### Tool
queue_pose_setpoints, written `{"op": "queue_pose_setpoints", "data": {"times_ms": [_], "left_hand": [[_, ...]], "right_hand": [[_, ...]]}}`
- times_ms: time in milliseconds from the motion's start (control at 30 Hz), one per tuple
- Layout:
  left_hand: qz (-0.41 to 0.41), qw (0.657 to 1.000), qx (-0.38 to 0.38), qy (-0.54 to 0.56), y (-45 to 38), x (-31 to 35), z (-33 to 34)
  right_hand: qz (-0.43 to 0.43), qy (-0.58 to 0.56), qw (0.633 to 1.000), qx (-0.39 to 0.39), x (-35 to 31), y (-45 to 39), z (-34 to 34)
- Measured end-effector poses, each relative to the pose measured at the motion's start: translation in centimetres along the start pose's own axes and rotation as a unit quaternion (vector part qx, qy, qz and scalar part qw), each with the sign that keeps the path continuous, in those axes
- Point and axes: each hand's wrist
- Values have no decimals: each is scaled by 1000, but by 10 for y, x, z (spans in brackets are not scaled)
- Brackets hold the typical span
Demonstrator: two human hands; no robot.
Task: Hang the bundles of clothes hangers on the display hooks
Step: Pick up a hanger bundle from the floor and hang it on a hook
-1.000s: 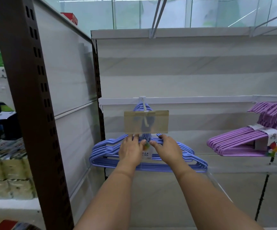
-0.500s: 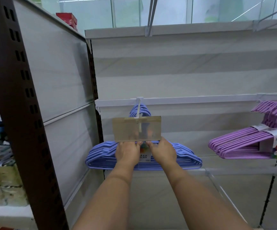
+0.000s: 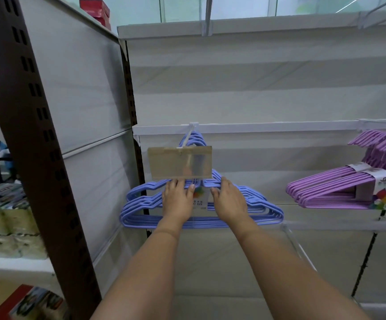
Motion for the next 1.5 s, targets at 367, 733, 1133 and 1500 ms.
{"op": "queue_pose_setpoints", "data": {"times_ms": [367, 733, 1133, 1500], "left_hand": [[-72, 997, -19, -1, 63, 2, 3], [-73, 987, -139, 33, 142, -12, 25], [38, 961, -275, -9, 246, 4, 76], [198, 878, -436, -6, 379, 112, 137]], "right_hand": [[14, 19, 1000, -6, 25, 51, -3], [101, 32, 993, -44, 56, 152, -1], [275, 56, 958, -64, 111, 317, -8], [478, 48, 877, 9, 195, 495, -65]]}}
Point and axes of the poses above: each hand's wrist, its own y-axis away from the middle knuckle, its own z-axis out of the palm, x = y × z, and after that the axes turned 4 degrees about -x, right-handed
